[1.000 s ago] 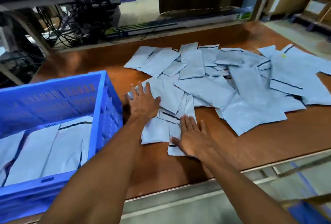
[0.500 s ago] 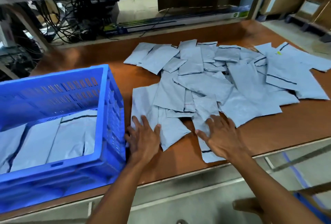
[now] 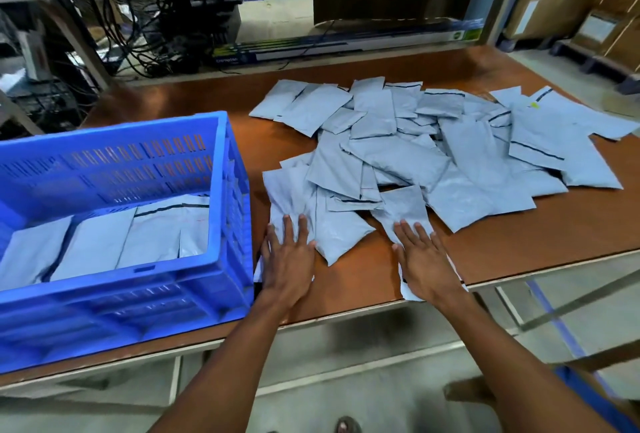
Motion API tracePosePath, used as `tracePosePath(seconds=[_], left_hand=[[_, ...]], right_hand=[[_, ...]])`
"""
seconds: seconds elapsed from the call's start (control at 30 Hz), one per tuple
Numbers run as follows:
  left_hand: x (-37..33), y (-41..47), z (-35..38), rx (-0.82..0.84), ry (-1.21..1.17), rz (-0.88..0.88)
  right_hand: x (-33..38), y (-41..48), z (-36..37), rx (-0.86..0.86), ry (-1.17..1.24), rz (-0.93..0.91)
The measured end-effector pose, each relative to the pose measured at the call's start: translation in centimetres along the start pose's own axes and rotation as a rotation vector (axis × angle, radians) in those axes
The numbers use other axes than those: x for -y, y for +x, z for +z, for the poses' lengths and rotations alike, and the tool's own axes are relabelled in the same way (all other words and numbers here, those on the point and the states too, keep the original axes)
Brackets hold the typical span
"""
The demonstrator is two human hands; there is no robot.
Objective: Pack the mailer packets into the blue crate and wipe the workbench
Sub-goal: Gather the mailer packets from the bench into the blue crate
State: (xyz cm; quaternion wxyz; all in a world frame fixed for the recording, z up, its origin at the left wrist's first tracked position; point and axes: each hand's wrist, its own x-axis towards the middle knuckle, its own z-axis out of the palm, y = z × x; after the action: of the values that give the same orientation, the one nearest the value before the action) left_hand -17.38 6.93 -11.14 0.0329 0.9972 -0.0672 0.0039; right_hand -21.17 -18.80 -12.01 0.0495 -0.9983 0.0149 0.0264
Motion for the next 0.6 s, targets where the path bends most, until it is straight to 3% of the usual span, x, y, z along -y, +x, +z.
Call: tracePosePath(seconds=[0.13,0.23,0.47,0.6], left_hand=[[-0.7,-1.5,-1.3,0.088,0.052,-0.035],[-1.8,-2.6,-3.4,0.057,0.013,-0.067],[-3.6,-3.2,-14.2,-0.392,-0.052,0.102],[-1.1,-3.7,-22.3,-0.654,-0.137,0.113]], right_hand=[[0.1,-1.0,-0.2,-0.091,0.065,0.023],[1.0,-1.8,-1.7,-0.286,0.079,0.046],[6.6,-1.2,-11.6,-0.738,0.227,-0.003],[11.5,-0.4,-18.4,-0.935,0.484,-0.040]])
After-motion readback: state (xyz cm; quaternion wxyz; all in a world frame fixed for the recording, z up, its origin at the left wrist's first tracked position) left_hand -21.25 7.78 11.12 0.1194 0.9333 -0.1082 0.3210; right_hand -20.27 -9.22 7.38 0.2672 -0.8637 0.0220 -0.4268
